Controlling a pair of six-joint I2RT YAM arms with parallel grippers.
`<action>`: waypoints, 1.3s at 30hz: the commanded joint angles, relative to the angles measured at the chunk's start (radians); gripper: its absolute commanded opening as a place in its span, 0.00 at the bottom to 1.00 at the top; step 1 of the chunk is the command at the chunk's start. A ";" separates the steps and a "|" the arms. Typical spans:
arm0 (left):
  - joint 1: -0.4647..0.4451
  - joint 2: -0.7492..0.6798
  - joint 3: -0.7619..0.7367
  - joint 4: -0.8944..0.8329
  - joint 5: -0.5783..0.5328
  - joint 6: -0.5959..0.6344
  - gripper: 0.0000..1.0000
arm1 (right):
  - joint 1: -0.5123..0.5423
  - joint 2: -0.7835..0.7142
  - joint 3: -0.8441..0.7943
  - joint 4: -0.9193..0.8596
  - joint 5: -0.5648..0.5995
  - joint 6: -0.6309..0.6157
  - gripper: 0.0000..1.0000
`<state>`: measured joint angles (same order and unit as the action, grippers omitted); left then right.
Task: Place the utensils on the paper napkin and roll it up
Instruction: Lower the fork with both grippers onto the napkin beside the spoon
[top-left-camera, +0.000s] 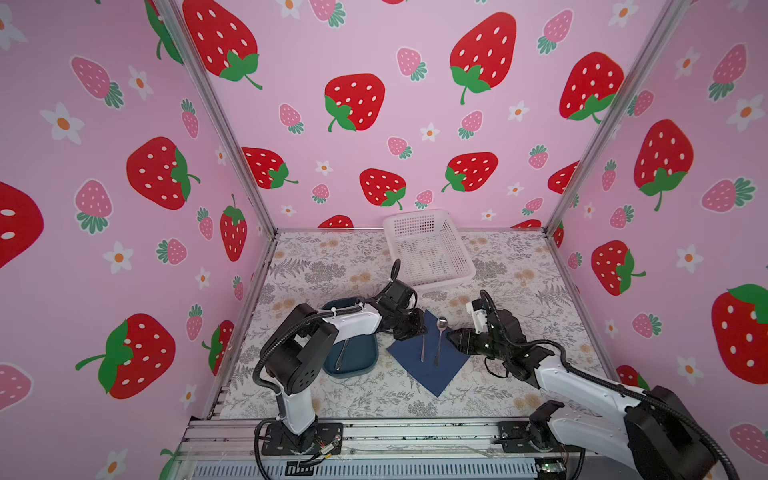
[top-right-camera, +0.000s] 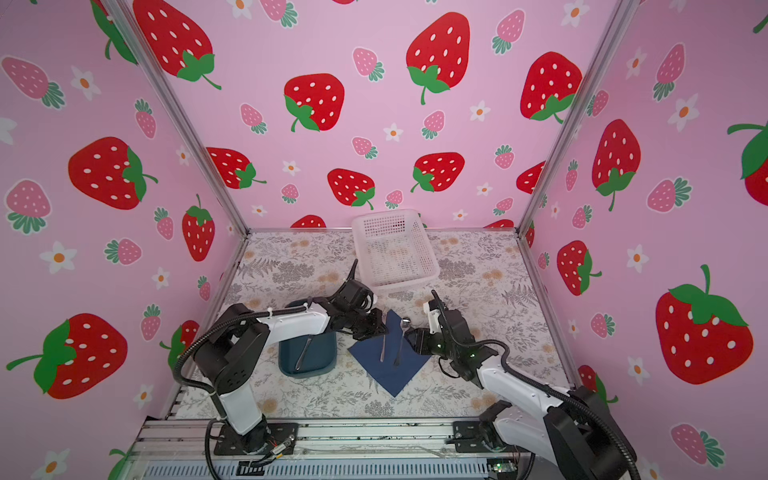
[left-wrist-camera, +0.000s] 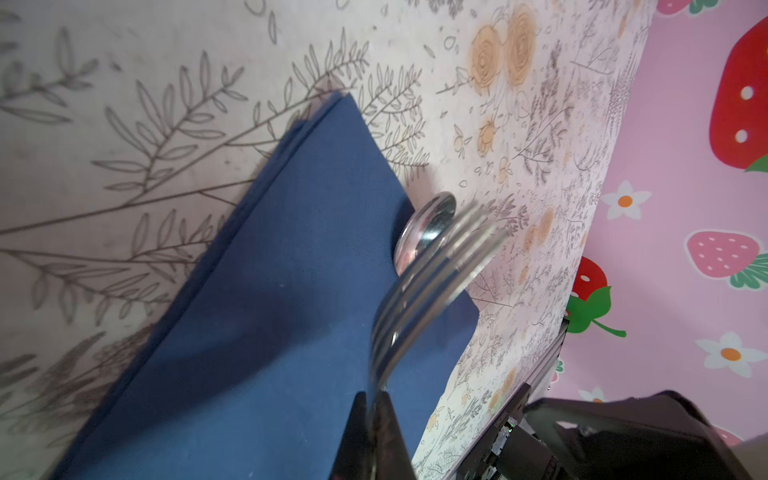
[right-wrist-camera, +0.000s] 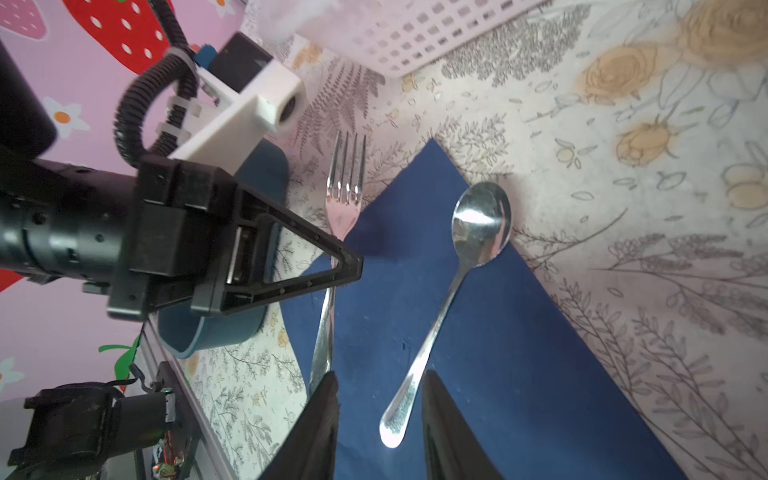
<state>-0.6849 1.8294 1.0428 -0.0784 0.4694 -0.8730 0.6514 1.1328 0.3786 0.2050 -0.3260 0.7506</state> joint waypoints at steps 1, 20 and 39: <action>-0.006 0.019 0.056 0.016 0.037 0.010 0.00 | -0.005 0.030 0.034 -0.022 0.000 0.012 0.36; -0.048 0.099 0.048 0.072 -0.002 -0.075 0.10 | -0.006 0.110 0.049 -0.021 -0.024 0.016 0.37; -0.077 0.011 0.023 0.024 -0.127 -0.066 0.20 | -0.006 0.093 0.052 -0.019 -0.019 0.023 0.37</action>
<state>-0.7429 1.8965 1.0653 -0.0380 0.3813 -0.9463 0.6514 1.2377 0.4049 0.1932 -0.3485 0.7639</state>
